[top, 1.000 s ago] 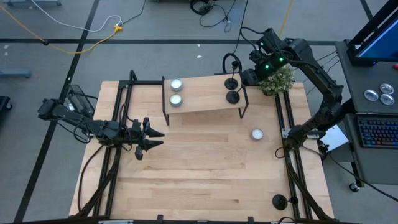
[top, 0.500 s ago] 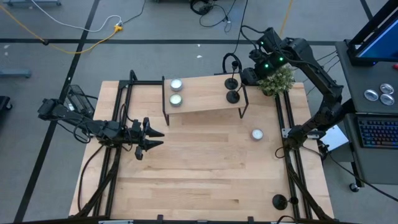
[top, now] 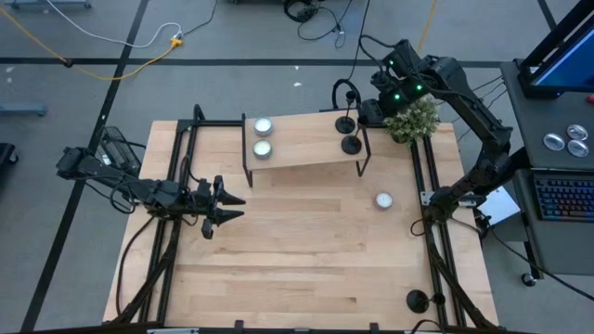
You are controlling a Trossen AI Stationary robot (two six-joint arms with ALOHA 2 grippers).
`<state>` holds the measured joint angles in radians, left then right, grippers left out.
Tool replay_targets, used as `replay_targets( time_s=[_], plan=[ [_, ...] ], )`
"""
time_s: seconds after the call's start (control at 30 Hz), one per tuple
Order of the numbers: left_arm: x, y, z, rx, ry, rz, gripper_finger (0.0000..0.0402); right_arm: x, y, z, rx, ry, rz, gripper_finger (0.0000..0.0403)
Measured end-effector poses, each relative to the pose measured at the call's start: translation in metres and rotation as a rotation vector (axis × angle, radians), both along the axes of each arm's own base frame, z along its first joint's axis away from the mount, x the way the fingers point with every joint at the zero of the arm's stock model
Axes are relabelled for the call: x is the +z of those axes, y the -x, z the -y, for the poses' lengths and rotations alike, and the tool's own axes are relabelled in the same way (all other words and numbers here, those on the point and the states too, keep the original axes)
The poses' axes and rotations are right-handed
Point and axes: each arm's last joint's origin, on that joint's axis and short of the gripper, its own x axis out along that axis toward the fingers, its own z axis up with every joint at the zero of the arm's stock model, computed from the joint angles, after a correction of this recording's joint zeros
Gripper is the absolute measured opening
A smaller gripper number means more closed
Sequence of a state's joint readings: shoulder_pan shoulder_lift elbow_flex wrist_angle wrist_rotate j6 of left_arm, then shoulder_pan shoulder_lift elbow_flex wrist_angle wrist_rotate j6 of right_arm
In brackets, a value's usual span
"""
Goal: Pick & Place candle stick holders
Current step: Put the top black candle holder on the shelf, then put the black candle holder on the shelf
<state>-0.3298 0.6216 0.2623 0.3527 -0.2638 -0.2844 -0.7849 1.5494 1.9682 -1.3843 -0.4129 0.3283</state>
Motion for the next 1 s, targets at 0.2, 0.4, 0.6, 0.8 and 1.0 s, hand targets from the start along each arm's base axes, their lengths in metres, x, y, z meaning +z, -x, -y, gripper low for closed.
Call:
replay_targets(
  time_s=[0.2, 0.4, 0.6, 0.8, 1.0],
  plan=[
    [-0.0007, 0.0, 0.0, 0.0, 0.002, -0.007, 0.0164, 0.0006, -0.0007, 0.0008, 0.0, 0.009, 0.009, 0.0016],
    [-0.0013, 0.0, 0.0, 0.0, 0.005, -0.013, 0.0164, 0.0011, -0.0013, 0.0014, -0.001, 0.017, 0.016, 0.0016],
    [-0.0013, 0.0, 0.0, 0.0, 0.004, -0.013, 0.0163, 0.0011, -0.0011, 0.0016, -0.001, 0.018, 0.016, 0.0029],
    [-0.0016, 0.0, 0.0, -0.001, 0.003, -0.016, 0.0164, 0.0014, 0.0021, 0.0056, -0.02, 0.021, 0.02, 0.0075],
    [-0.0018, 0.0, 0.0, -0.001, 0.001, -0.019, 0.0164, 0.0031, 0.0027, 0.01, -0.032, 0.041, 0.045, 0.0108]
  ],
)
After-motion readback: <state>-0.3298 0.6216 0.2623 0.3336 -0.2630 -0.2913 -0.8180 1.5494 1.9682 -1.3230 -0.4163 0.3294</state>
